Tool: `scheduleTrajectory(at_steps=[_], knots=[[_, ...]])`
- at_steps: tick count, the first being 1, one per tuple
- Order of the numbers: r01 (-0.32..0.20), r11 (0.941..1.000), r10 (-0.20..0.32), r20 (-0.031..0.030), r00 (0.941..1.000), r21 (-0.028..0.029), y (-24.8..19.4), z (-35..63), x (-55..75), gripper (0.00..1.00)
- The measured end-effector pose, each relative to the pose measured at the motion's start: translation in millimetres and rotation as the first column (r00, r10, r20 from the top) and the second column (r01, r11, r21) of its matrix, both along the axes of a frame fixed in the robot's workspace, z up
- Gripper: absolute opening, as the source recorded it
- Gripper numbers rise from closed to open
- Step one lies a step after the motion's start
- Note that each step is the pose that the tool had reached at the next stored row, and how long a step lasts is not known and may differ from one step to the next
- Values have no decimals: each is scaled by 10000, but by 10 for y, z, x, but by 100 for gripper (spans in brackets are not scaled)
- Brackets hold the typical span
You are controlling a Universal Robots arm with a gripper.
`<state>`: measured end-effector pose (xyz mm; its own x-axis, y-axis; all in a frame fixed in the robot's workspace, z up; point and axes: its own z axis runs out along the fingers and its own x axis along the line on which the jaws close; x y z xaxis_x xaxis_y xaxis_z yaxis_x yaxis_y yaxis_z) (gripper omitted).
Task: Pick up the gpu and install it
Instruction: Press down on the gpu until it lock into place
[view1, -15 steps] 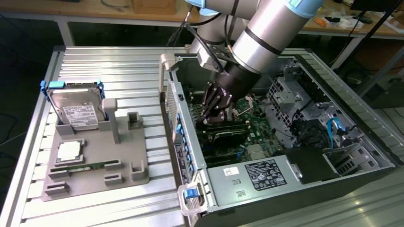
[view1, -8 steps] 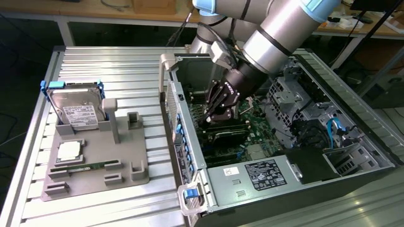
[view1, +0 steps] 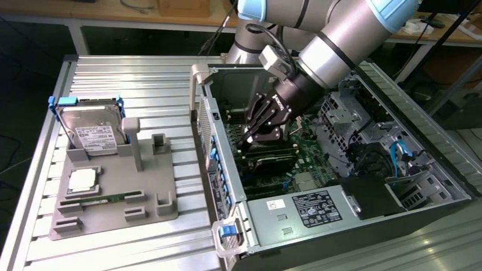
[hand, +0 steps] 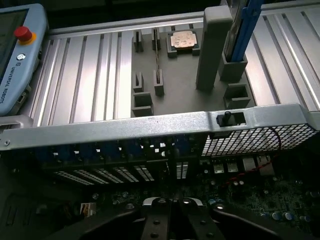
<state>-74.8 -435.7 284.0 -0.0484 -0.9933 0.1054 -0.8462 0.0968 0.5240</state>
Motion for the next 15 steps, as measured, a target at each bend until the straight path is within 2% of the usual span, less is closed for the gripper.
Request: scheduleTrajectory(at_steps=[1,2,3,7,12,13,14,15], knots=[[1,10000,0,-130,9999,14,-2,0,4,11],[1,10000,0,-160,9999,45,-5,-1,4,11],[1,10000,0,-166,9999,76,-7,-8,2,11],[0,9999,3,-166,9999,136,-10,-48,-56,11],[-1,9999,4,-166,9999,170,-11,-84,-144,11],[-2,9999,5,-180,9998,170,-11,-85,-144,11],[0,9998,5,-266,9996,180,-11,-87,-144,11],[2,9998,4,-306,9995,187,-11,-86,-145,11]])
